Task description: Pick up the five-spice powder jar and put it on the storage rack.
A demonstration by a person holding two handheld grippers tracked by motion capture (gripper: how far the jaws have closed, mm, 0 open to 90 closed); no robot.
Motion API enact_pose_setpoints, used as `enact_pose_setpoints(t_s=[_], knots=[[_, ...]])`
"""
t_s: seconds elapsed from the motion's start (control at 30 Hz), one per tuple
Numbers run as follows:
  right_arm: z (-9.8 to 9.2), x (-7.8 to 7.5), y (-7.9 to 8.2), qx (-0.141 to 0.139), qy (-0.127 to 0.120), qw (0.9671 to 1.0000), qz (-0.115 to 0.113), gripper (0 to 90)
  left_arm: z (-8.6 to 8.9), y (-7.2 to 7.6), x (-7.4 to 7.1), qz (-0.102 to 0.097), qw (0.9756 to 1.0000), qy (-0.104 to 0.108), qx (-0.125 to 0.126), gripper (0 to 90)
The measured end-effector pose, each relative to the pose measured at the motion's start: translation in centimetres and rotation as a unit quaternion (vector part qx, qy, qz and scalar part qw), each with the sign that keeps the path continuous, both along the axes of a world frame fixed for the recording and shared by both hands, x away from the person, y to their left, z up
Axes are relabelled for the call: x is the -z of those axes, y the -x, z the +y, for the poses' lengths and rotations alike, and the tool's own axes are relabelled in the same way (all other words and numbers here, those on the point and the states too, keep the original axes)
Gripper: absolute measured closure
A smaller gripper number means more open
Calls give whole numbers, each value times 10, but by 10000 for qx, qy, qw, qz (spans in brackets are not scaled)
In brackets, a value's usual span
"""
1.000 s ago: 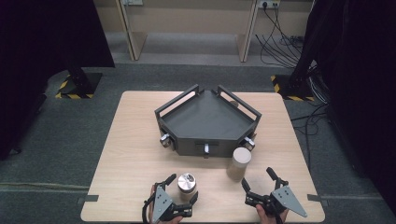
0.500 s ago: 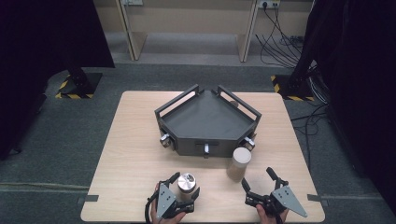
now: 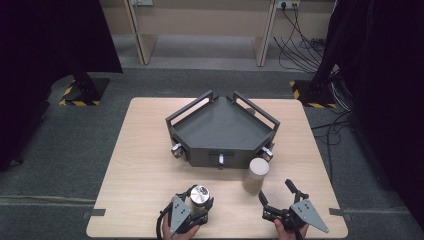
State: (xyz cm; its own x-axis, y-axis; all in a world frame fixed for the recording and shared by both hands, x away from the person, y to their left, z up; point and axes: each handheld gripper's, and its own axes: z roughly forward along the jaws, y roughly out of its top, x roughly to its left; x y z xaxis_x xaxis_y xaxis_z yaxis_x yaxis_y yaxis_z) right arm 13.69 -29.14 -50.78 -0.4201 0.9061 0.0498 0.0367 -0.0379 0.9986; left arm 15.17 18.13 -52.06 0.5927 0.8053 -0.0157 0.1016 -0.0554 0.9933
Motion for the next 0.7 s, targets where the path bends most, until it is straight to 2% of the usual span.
enact_pose_setpoints(t_s=[0.43,0.7], knots=[[-1,0,0,3,-2,10000,-12,7,2,-1,-1,-20,10000,-11,81,312],[-1,0,0,-1,0,10000,-13,7,6,-4,-8,-27,9997,152,196,312]])
